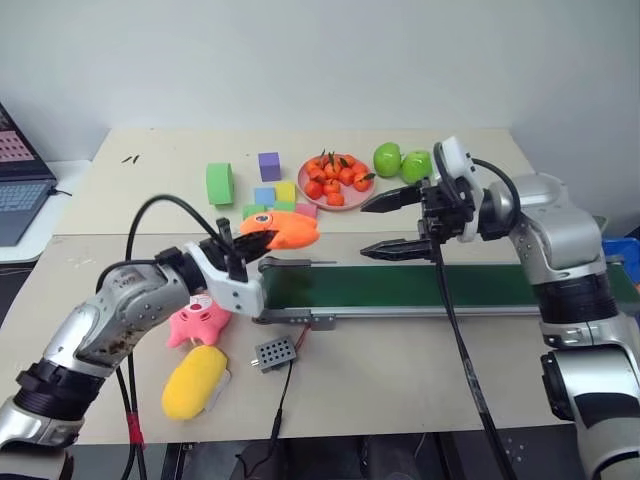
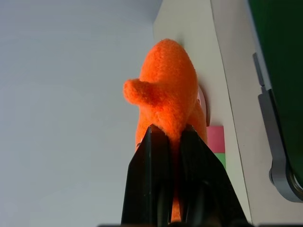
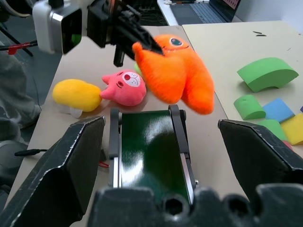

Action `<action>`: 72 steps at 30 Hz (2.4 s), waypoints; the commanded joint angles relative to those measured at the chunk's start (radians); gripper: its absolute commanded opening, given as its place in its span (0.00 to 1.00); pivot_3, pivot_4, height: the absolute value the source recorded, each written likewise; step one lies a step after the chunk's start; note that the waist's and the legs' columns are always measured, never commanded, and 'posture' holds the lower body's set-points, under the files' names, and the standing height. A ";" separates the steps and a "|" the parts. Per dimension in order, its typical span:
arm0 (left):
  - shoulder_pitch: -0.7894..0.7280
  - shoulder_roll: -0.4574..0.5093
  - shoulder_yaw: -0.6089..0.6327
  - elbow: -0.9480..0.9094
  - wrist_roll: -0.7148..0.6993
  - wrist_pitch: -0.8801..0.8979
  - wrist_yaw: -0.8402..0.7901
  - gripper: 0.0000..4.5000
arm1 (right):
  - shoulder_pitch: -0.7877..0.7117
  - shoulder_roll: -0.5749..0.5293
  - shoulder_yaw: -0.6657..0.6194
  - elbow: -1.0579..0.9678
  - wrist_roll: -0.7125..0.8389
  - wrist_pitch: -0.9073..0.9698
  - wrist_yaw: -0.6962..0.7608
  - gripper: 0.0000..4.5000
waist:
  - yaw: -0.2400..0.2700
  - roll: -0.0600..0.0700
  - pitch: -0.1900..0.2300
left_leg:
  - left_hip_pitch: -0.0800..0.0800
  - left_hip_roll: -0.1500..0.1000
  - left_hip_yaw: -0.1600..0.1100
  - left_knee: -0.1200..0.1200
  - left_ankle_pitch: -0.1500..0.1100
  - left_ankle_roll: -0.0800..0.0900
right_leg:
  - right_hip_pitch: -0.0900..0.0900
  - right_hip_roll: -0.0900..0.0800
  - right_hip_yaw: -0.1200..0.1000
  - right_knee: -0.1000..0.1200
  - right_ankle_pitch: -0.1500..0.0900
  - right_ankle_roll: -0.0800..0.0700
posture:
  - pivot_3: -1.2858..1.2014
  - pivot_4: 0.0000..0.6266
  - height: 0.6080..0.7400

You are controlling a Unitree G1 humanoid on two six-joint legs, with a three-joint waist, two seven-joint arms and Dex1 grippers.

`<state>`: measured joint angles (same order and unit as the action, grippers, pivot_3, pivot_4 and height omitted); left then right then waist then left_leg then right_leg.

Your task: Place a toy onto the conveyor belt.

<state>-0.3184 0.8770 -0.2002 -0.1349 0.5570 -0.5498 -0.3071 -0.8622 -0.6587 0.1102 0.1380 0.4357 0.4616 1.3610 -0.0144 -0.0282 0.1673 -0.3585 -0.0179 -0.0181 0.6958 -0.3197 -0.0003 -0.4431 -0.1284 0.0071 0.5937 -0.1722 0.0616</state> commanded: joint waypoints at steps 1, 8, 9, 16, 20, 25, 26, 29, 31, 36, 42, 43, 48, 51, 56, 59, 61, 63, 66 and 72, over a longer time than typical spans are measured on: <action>0.009 -0.024 -0.005 0.025 0.118 -0.093 0.108 0.01 | 0.000 -0.016 -0.039 -0.048 0.014 -0.010 -0.009 1.00 | 0.000 0.000 0.000 | 0.000 0.000 0.000 0.000 -0.001 0.002 | 0.000 0.000 0.000 0.000 0.000 0.000 | 0.52 0.24 0.99; 0.013 -0.053 -0.056 0.142 0.259 -0.182 0.203 0.01 | 0.016 -0.026 -0.048 -0.075 0.020 0.005 -0.026 1.00 | 0.000 0.000 0.000 | 0.000 0.000 0.000 0.001 -0.002 0.004 | 0.000 0.000 0.000 0.001 0.000 0.000 | 0.52 0.24 0.99; 0.008 -0.053 -0.065 0.162 0.263 -0.190 0.201 0.01 | 0.019 -0.028 -0.050 -0.079 0.021 0.007 -0.029 1.00 | 0.000 0.000 0.000 | 0.000 0.000 0.000 0.001 -0.002 0.004 | 0.000 0.000 0.000 0.001 0.000 0.000 | 0.52 0.24 0.99; -0.052 -0.062 -0.114 0.277 0.298 -0.243 0.209 0.01 | 0.042 -0.045 -0.060 -0.113 0.029 0.018 -0.052 1.00 | 0.000 0.000 0.000 | 0.001 0.000 0.000 0.001 -0.002 0.004 | 0.001 0.000 0.000 0.001 0.000 0.000 | 0.52 0.24 0.99; -0.086 -0.074 -0.143 0.333 0.267 -0.256 0.167 0.01 | 0.056 -0.056 -0.064 -0.129 0.029 0.023 -0.063 1.00 | -0.004 0.000 0.000 | 0.001 0.000 0.000 0.001 -0.002 0.004 | 0.001 0.000 0.000 0.001 0.000 0.000 | 0.52 0.24 0.99; -0.096 -0.073 -0.143 0.352 0.180 -0.260 0.097 0.42 | 0.063 -0.062 -0.065 -0.138 0.031 0.025 -0.068 1.00 | -0.006 0.001 0.000 | 0.001 0.000 0.000 0.001 -0.002 0.003 | 0.001 0.000 0.000 0.002 0.000 0.000 | 0.52 0.24 0.99; -0.098 -0.075 -0.135 0.349 0.138 -0.250 0.073 0.50 | 0.062 -0.061 -0.063 -0.135 0.029 0.023 -0.069 1.00 | -0.007 0.001 -0.001 | 0.002 0.000 0.000 0.002 -0.002 0.004 | 0.001 0.000 0.000 0.002 0.000 0.000 | 0.52 0.24 0.99; -0.098 -0.075 -0.120 0.330 0.044 -0.232 0.012 0.75 | 0.063 -0.059 -0.061 -0.135 0.027 0.022 -0.070 1.00 | -0.007 0.001 -0.001 | 0.003 0.000 0.000 0.001 -0.002 0.004 | 0.002 0.000 0.000 0.002 0.000 0.000 | 0.52 0.24 0.99; -0.093 -0.069 -0.097 0.288 -0.074 -0.198 -0.052 0.90 | 0.058 -0.056 -0.057 -0.129 0.025 0.019 -0.069 1.00 | -0.007 0.001 -0.001 | 0.003 0.000 0.000 0.001 -0.002 0.004 | 0.002 0.000 0.000 0.002 0.000 0.000 | 0.52 0.24 0.99; -0.040 -0.064 -0.019 0.131 -0.529 0.083 -0.301 0.99 | 0.054 -0.061 -0.057 -0.121 0.022 0.015 -0.062 1.00 | -0.007 0.001 -0.001 | 0.002 0.000 0.000 0.002 -0.002 0.003 | 0.001 0.000 0.000 0.002 0.000 0.001 | 0.52 0.24 0.99; -0.042 -0.061 0.090 -0.060 -1.019 0.706 -0.489 0.99 | 0.070 -0.096 -0.059 -0.110 0.000 0.002 -0.053 1.00 | -0.006 0.001 -0.001 | 0.002 0.000 -0.004 0.006 -0.005 0.009 | 0.002 0.000 -0.001 0.003 0.000 0.001 | 0.52 0.24 0.99; -0.057 -0.040 0.104 -0.085 -1.087 0.829 -0.507 0.99 | 0.074 -0.107 -0.056 -0.108 -0.006 -0.004 -0.046 1.00 | -0.006 0.001 -0.001 | 0.002 0.000 -0.005 0.006 -0.005 0.009 | 0.002 0.000 -0.001 0.003 0.000 0.001 | 0.52 0.24 0.99; -0.055 0.051 0.186 -0.208 -1.310 1.144 -0.580 0.99 | 0.069 -0.137 -0.062 -0.089 -0.033 -0.027 -0.041 1.00 | -0.010 0.001 0.000 | 0.001 0.000 -0.004 0.007 -0.005 0.008 | 0.002 0.000 0.000 0.003 -0.001 0.002 | 0.52 0.24 0.99; -0.079 0.077 0.217 -0.228 -1.337 1.215 -0.597 0.99 | 0.090 -0.135 -0.082 -0.108 -0.026 -0.013 -0.074 1.00 | -0.016 0.001 0.000 | 0.002 0.000 -0.005 0.007 -0.004 0.008 | 0.003 0.000 0.000 0.003 -0.001 0.002 | 0.52 0.24 0.99; -0.162 0.056 0.240 -0.194 -1.338 1.282 -0.582 0.99 | 0.149 -0.135 -0.111 -0.163 -0.009 0.004 -0.124 1.00 | -0.014 0.001 0.000 | 0.003 0.000 -0.003 0.007 -0.004 0.007 | 0.004 0.000 -0.001 0.002 -0.001 0.002 | 0.52 0.24 0.99; -0.200 0.050 0.263 -0.177 -1.369 1.333 -0.586 0.99 | 0.178 -0.150 -0.129 -0.202 0.007 0.017 -0.134 1.00 | -0.010 0.001 0.000 | 0.002 0.000 -0.002 0.007 -0.002 0.004 | 0.004 0.000 0.000 0.002 -0.001 0.002 | 0.52 0.24 0.99; -0.217 0.051 0.274 -0.171 -1.381 1.357 -0.593 0.99 | 0.190 -0.156 -0.141 -0.219 0.015 0.028 -0.142 1.00 | -0.010 0.001 0.000 | 0.002 0.000 -0.002 0.007 -0.002 0.004 | 0.004 0.000 0.000 0.002 -0.001 0.002 | 0.52 0.24 0.99; -0.253 0.033 0.285 -0.139 -1.383 1.369 -0.583 0.99 | 0.213 -0.164 -0.159 -0.241 0.015 0.034 -0.159 1.00 | -0.009 0.001 0.000 | 0.002 0.000 -0.002 0.007 -0.002 0.004 | 0.004 0.000 0.000 0.002 -0.001 0.002 | 0.52 0.24 0.99; -0.304 -0.012 0.295 -0.099 -1.383 1.371 -0.562 0.99 | 0.239 -0.167 -0.182 -0.268 0.016 0.042 -0.190 1.00 | -0.003 0.001 0.000 | 0.002 0.000 -0.002 0.008 -0.002 0.004 | 0.004 0.000 0.000 0.002 -0.001 0.002 | 0.52 0.24 0.99; -0.370 -0.076 0.241 -0.082 -1.341 1.350 -0.586 0.99 | 0.274 -0.188 -0.220 -0.317 0.040 0.066 -0.222 1.00 | -0.001 0.001 0.000 | 0.002 -0.001 -0.002 0.008 -0.002 0.004 | 0.005 0.000 0.000 0.002 -0.001 0.002 | 0.52 0.24 0.99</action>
<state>-0.6553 0.7952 0.0469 -0.2030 -0.7994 0.8182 -0.8639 -0.5893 -0.8205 -0.0593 -0.1306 0.4503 0.5142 1.1467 -0.0151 -0.0270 0.1673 -0.3567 -0.0186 -0.0198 0.7039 -0.3222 0.0040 -0.4383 -0.1284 0.0068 0.5954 -0.1728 0.0634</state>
